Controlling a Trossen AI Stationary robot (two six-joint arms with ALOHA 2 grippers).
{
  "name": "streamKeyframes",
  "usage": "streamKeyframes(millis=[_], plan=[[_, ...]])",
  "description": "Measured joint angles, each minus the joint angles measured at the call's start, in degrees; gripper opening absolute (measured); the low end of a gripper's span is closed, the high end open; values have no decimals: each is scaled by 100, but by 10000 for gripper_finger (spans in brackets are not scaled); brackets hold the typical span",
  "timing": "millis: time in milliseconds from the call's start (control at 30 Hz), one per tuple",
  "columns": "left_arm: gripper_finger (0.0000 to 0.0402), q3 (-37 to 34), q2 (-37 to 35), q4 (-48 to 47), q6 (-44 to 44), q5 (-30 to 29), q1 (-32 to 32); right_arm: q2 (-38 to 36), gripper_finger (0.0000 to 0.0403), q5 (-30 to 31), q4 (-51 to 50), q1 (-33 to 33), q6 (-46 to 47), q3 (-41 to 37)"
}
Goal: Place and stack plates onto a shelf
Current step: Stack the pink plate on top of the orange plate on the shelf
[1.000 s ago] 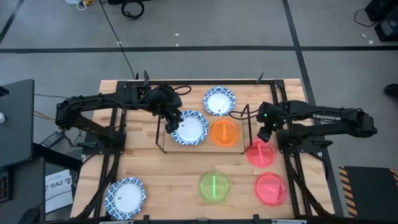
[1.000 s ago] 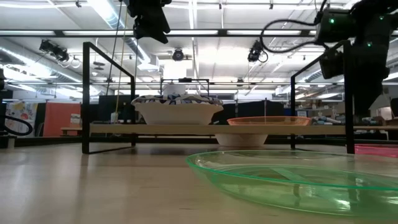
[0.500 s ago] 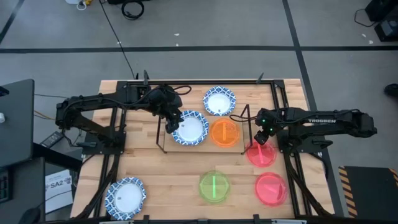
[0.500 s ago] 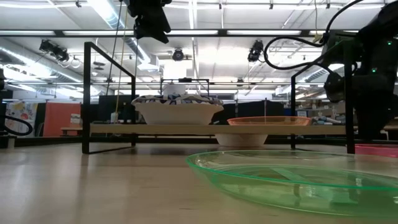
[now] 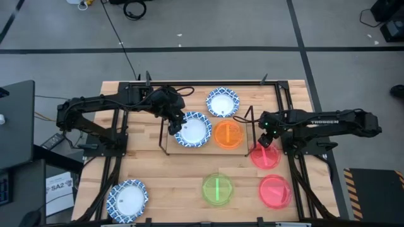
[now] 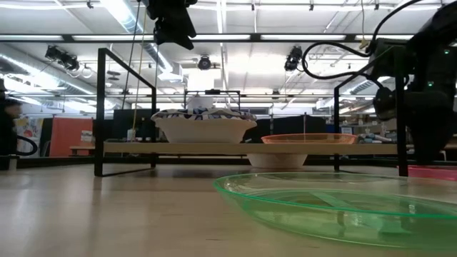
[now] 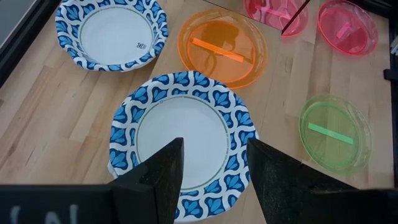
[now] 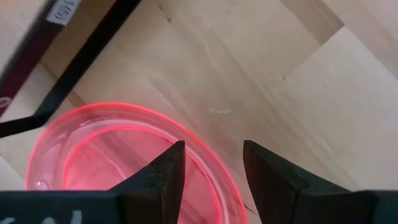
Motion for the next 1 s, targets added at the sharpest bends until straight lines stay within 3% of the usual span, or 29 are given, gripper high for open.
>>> streamKeyframes(millis=[567, 1000], plan=[[183, 0, 0, 0, -2, 0, 0, 266, 161, 60, 24, 32, 49, 0], [183, 0, 0, -2, -2, 0, 0, 448, 97, 22, 8, 32, 70, 7]])
